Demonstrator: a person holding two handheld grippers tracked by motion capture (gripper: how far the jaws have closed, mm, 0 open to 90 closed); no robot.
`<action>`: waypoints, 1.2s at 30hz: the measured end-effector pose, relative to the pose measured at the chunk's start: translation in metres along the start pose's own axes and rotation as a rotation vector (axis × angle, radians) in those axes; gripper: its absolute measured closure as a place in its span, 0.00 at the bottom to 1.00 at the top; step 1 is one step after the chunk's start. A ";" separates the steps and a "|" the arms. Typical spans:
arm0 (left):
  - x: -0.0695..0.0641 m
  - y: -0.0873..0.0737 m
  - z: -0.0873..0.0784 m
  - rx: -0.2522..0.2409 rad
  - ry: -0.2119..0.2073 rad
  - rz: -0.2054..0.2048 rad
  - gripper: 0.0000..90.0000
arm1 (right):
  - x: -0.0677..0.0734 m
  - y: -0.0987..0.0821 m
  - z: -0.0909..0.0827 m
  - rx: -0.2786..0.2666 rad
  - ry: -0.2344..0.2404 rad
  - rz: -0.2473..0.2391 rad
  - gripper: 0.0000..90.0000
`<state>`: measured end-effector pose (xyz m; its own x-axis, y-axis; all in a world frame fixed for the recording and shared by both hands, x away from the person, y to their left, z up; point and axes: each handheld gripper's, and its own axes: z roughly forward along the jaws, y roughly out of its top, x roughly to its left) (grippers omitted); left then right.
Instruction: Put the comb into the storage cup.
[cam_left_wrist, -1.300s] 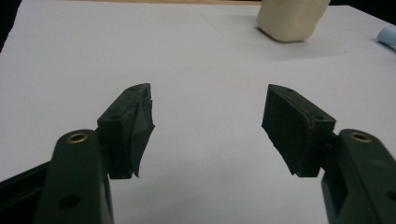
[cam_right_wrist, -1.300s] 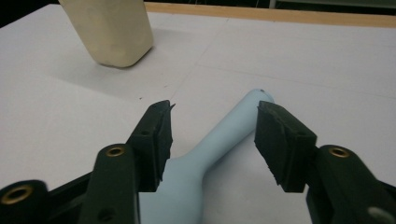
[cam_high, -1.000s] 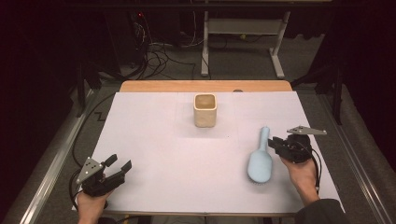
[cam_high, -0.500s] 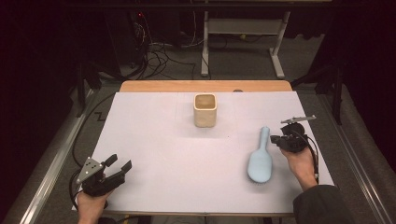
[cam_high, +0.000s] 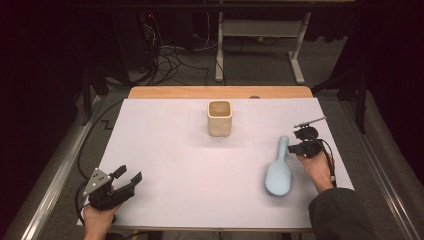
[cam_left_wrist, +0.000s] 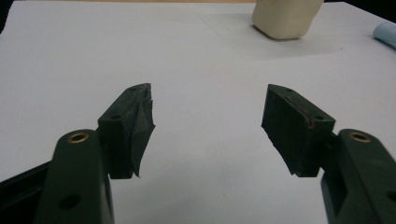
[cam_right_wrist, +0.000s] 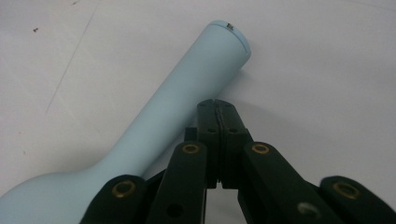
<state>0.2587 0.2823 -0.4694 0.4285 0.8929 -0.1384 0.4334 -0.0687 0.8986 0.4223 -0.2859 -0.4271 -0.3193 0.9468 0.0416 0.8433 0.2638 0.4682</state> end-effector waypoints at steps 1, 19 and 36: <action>0.000 0.000 0.000 -0.002 0.001 -0.002 0.38 | 0.000 0.001 0.001 0.007 -0.006 -0.001 1.00; 0.000 0.000 0.000 -0.001 -0.001 0.002 0.38 | 0.012 0.013 0.012 0.041 0.024 -0.005 1.00; -0.001 0.000 0.001 0.001 -0.003 0.008 0.38 | 0.034 0.022 0.014 0.064 0.059 -0.076 1.00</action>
<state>0.2590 0.2810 -0.4693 0.4341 0.8910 -0.1327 0.4305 -0.0758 0.8994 0.4361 -0.2450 -0.4280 -0.4061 0.9118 0.0607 0.8412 0.3470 0.4147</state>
